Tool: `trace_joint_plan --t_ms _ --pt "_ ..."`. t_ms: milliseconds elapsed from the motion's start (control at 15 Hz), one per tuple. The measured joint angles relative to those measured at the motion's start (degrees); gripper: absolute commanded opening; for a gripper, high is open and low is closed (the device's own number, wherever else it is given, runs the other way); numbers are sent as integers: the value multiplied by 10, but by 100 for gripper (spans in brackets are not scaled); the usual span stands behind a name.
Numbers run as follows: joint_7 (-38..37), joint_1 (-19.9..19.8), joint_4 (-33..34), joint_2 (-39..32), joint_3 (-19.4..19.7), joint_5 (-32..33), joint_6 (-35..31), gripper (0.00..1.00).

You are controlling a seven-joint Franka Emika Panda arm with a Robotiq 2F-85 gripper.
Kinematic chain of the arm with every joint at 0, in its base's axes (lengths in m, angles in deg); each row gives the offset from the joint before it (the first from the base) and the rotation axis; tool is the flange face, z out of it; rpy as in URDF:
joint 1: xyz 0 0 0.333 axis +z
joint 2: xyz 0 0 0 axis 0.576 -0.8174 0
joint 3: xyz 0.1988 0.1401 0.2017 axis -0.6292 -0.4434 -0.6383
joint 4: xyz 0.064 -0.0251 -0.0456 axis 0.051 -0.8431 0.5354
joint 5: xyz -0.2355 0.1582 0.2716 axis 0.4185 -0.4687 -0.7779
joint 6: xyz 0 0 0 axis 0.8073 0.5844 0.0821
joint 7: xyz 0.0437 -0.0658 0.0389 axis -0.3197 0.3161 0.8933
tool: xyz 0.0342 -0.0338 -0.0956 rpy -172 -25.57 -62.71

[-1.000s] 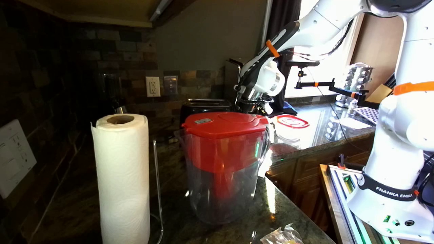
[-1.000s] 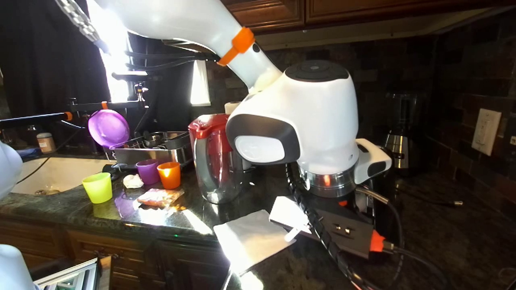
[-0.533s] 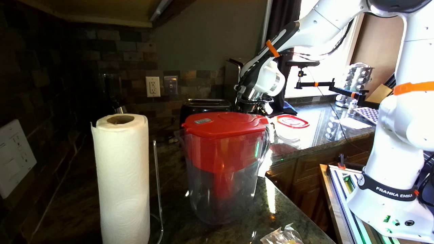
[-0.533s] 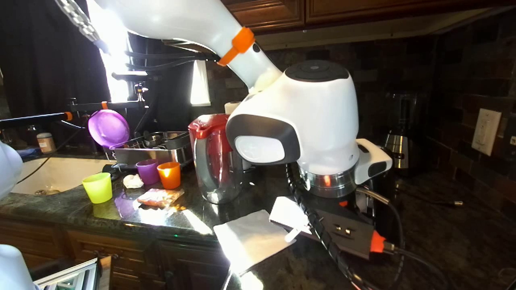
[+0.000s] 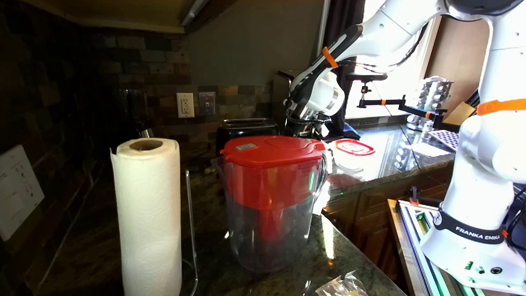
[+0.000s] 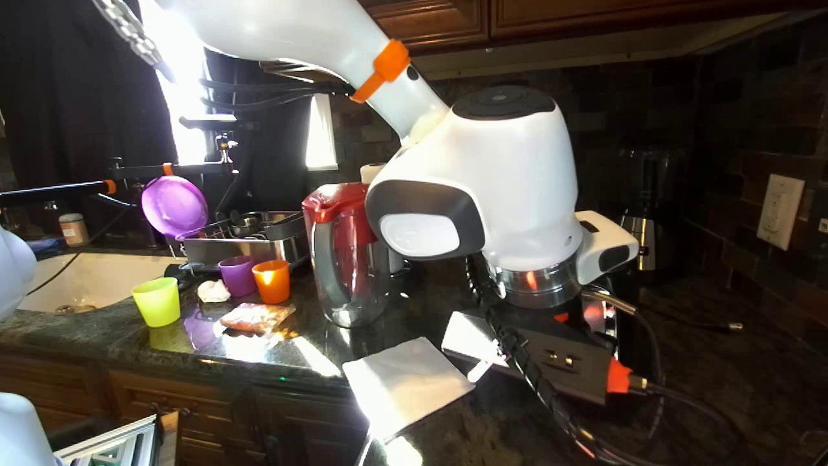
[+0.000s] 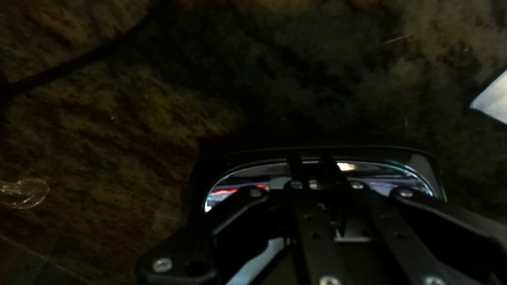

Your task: Push the lever on the toaster downwards.

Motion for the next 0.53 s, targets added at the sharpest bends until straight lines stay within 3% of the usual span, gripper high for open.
trace_joint_plan --t_ms 533 --pt "0 0 7 -3 0 0 -3 4"
